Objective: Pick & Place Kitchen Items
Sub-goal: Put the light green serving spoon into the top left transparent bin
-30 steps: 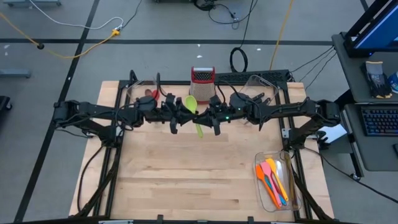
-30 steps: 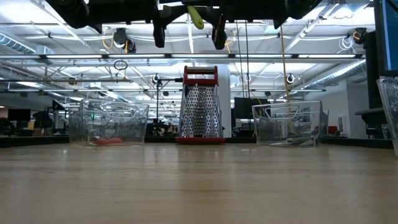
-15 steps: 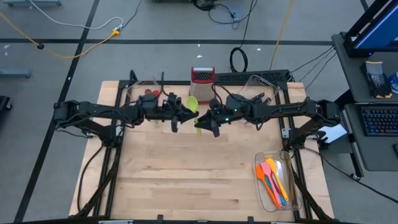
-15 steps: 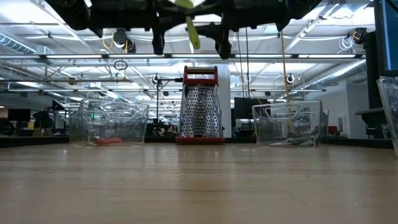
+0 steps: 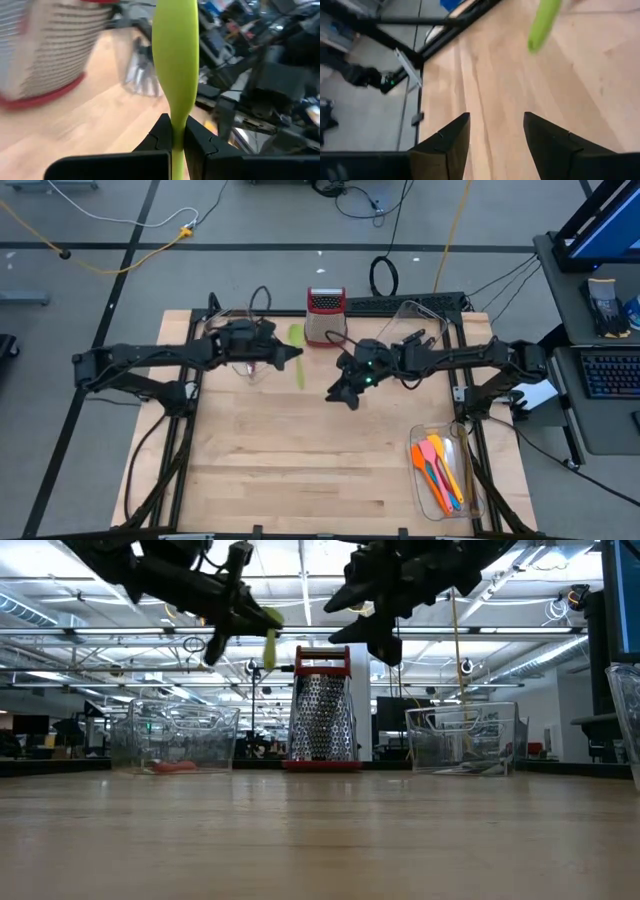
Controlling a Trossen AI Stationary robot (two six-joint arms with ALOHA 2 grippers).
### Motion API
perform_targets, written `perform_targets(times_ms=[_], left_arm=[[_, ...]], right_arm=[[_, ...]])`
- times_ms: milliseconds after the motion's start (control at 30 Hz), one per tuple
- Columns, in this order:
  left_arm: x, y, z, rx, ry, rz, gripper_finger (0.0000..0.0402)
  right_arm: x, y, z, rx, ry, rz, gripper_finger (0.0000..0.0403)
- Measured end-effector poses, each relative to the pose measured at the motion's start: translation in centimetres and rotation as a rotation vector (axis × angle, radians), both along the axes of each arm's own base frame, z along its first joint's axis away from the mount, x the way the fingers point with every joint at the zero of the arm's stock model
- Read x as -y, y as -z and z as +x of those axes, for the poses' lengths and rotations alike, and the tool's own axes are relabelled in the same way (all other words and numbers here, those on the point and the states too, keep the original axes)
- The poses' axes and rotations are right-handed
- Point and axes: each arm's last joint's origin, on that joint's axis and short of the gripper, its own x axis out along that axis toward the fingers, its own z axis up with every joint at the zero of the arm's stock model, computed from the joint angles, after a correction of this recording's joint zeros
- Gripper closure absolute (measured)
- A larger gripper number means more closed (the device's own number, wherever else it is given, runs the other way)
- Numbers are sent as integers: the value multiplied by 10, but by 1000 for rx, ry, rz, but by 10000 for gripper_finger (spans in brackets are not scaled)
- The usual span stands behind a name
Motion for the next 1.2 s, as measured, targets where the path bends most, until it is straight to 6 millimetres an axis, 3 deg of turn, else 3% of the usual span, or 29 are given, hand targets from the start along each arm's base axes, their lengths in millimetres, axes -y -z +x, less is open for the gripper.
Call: perform_targets(times_ms=[267, 533, 867, 1200], left_arm=[[6, -15, -61, -195, -248, -64, 391], [0, -14, -112, -361, -502, -103, 391], [-40, -13, -126, -404, -672, 4, 391], [-89, 22, -120, -536, -583, -64, 391]], right_arm=[[1, 3, -2, -32, -13, -21, 226], [1, 3, -2, -26, -17, -31, 229], [1, 3, -2, -21, -18, -31, 228], [1, 3, -2, -21, -18, -31, 230]])
